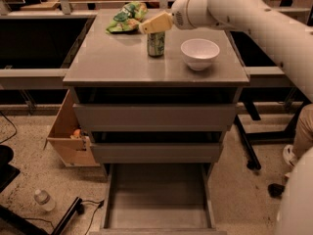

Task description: Place green can into bottom drawer

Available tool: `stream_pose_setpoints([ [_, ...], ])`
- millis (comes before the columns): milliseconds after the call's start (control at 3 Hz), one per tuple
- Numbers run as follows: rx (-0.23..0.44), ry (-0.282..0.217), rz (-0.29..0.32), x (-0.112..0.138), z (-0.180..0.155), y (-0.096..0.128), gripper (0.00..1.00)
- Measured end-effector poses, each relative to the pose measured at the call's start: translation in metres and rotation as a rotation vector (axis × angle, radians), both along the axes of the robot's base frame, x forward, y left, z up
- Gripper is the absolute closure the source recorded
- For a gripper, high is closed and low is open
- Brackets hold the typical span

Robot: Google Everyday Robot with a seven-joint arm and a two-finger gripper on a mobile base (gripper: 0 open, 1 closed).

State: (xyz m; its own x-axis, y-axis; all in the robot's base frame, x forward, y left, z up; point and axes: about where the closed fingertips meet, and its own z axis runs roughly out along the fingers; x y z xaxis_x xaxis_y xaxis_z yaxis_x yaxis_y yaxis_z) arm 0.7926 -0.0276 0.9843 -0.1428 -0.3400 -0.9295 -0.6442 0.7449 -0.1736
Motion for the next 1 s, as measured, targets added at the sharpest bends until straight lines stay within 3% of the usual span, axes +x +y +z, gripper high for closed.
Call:
stream_pose_setpoints([
  [667,0.039,-0.005,0.027,0.032,-0.031,0.043,0.00],
  [1000,0.029,0.000,0.033,0.049,-0.050,0.050,0.00],
])
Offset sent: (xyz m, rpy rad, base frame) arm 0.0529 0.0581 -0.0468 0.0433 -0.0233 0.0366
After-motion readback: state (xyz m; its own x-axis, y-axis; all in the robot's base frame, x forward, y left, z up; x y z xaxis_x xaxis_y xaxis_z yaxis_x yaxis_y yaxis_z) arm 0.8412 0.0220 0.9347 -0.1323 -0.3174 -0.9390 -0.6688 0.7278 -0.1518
